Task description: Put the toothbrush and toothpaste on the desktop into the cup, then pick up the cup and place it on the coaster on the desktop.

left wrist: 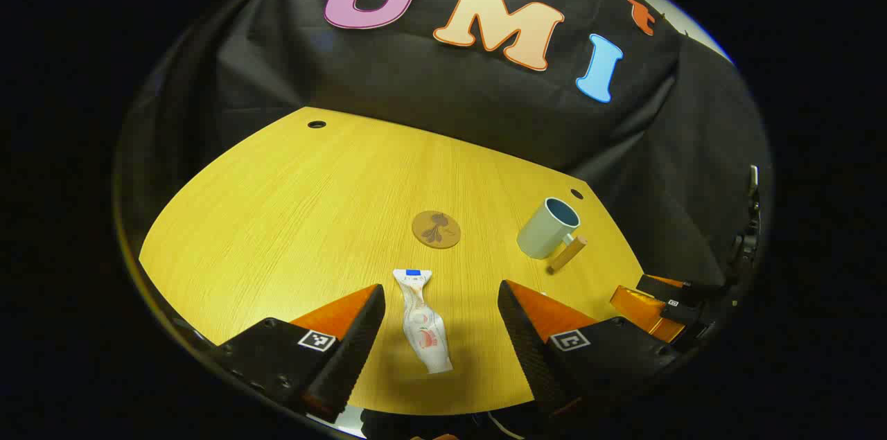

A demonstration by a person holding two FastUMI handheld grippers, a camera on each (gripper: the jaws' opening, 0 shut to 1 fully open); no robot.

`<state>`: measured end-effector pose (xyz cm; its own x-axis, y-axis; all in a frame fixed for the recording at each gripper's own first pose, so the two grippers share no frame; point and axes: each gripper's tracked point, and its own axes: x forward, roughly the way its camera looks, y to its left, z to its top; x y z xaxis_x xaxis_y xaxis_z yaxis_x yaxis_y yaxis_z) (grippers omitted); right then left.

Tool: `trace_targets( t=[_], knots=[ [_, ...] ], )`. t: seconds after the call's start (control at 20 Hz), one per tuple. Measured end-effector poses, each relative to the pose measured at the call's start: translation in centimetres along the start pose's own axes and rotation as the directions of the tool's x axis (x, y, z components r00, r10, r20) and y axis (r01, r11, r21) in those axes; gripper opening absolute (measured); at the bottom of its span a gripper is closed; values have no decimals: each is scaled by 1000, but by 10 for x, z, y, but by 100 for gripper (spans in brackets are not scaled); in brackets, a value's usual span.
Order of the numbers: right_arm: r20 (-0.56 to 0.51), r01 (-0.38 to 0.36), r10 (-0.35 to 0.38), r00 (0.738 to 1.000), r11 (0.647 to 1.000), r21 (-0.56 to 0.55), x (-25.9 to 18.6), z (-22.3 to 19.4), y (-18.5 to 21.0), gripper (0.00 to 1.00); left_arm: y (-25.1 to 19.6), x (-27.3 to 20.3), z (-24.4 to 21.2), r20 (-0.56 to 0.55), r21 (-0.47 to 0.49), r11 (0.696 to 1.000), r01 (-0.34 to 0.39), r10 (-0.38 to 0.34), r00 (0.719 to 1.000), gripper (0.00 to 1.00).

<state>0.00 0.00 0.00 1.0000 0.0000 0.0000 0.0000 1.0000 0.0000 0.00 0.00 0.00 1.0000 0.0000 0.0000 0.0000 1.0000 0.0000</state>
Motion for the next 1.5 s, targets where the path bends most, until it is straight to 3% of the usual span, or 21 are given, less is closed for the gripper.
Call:
trace_targets(
  t=[0.45,1.15,1.35,1.5],
  knots=[
    [-106,-44,41,993,999,-23,12,-18,4,98,-2,6,-22,-63,3,1000,-17,18,998,95],
    [-292,-107,73,954,989,-102,47,-45,22,98,18,13,-43,-125,-9,997,-80,78,989,96],
    [-375,-100,62,925,992,-82,60,-55,23,96,23,13,-48,-146,9,995,-95,95,985,96],
    [-476,-90,46,878,994,-69,67,-70,23,96,24,15,-51,-158,5,994,-111,110,981,96]
  ],
)
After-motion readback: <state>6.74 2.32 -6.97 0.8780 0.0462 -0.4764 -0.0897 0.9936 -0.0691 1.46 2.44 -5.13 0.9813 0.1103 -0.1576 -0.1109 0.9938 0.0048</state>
